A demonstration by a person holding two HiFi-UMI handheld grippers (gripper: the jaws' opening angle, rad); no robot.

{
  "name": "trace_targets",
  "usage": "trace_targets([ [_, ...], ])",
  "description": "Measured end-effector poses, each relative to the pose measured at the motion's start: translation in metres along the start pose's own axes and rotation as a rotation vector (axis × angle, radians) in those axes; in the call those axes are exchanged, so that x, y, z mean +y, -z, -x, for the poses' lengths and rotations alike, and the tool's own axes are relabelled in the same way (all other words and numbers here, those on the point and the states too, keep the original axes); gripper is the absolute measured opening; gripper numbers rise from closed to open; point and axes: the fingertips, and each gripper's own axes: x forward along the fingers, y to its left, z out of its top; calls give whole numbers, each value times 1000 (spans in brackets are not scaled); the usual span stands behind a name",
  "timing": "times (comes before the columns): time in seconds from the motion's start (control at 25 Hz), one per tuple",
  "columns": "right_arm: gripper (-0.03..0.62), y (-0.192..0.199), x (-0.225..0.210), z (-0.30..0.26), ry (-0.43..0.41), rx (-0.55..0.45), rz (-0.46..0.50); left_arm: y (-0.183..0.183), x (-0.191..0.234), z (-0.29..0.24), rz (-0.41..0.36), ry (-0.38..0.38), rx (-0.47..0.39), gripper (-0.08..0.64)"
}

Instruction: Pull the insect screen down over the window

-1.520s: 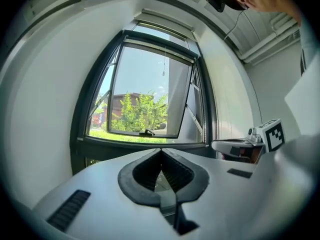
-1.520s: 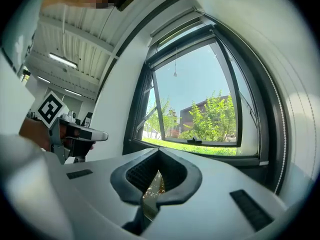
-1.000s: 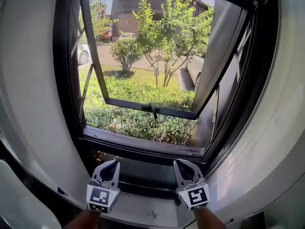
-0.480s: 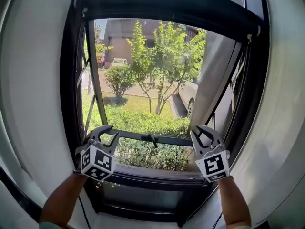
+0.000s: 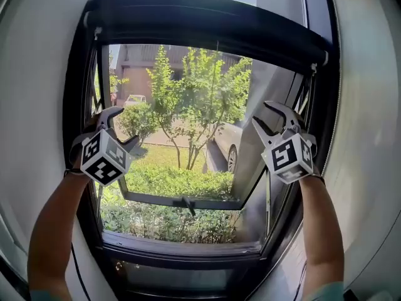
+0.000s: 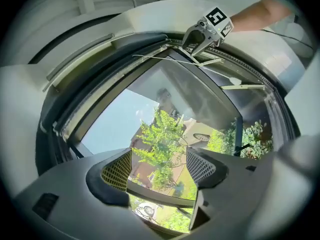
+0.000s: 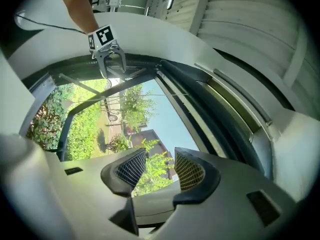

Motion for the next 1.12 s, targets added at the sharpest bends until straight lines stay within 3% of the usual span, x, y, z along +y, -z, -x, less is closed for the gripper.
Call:
trace_targets([
  [0.4, 213, 12, -120, -32, 125, 131, 131, -53, 136, -6, -174, -183, -31, 382],
  [0.56, 219, 7, -140, -39, 136, 152, 150, -64, 171, -7, -174, -219, -26, 394],
  [0.84, 221, -1, -144, -51, 91, 188, 237, -64, 198, -18, -217, -211, 63, 407],
  [1.12, 221, 11, -144, -47, 53, 245, 240, -58, 202, -22, -260, -202, 127, 420],
])
